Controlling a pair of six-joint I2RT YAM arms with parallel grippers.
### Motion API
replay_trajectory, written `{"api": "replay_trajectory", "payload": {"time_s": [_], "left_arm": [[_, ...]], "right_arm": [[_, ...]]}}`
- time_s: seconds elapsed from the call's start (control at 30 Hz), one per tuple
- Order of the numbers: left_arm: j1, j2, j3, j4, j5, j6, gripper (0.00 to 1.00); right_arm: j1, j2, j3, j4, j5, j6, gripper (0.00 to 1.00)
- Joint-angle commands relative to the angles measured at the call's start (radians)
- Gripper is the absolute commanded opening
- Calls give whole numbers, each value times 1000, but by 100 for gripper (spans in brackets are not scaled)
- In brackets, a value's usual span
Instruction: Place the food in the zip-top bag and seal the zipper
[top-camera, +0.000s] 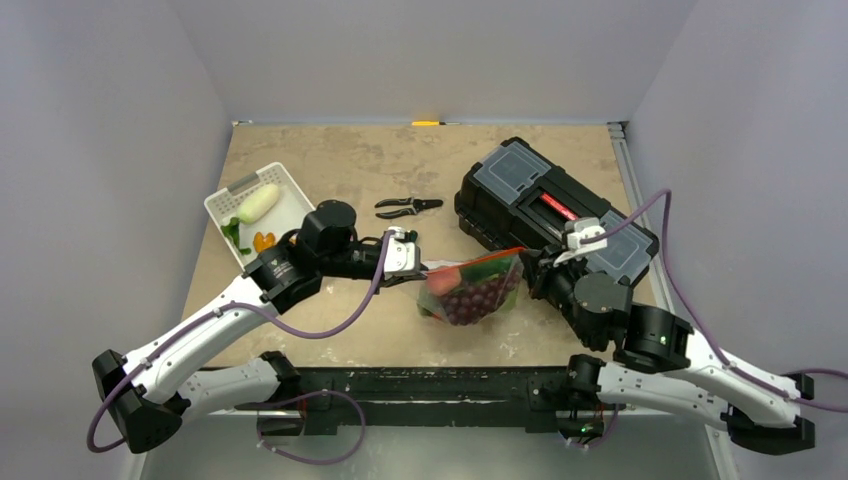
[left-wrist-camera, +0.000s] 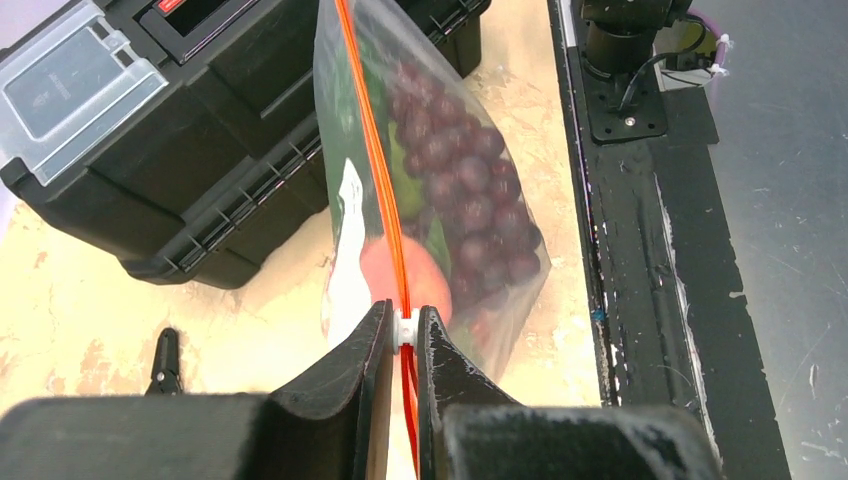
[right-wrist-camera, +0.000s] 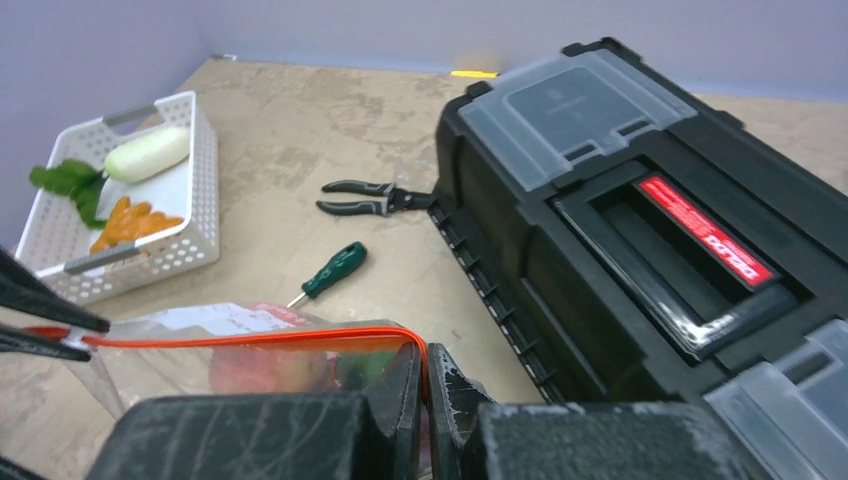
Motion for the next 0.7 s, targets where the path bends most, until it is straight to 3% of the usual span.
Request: {"api": "replay_trajectory", "payload": {"time_s": [0.0,0.43,0.67], "left_arm": [[-5,-27,16,-24,0,18,0],[-3,-34,8,-26,-23,31,0],[-2,-36,7,-27,-15,35,0]], "right_arm": [[-12,-74,27,-42,221,93,0],[-12,-168,38,-153,292,202,0],[-12,-162,26,-109,246,158,0]]}}
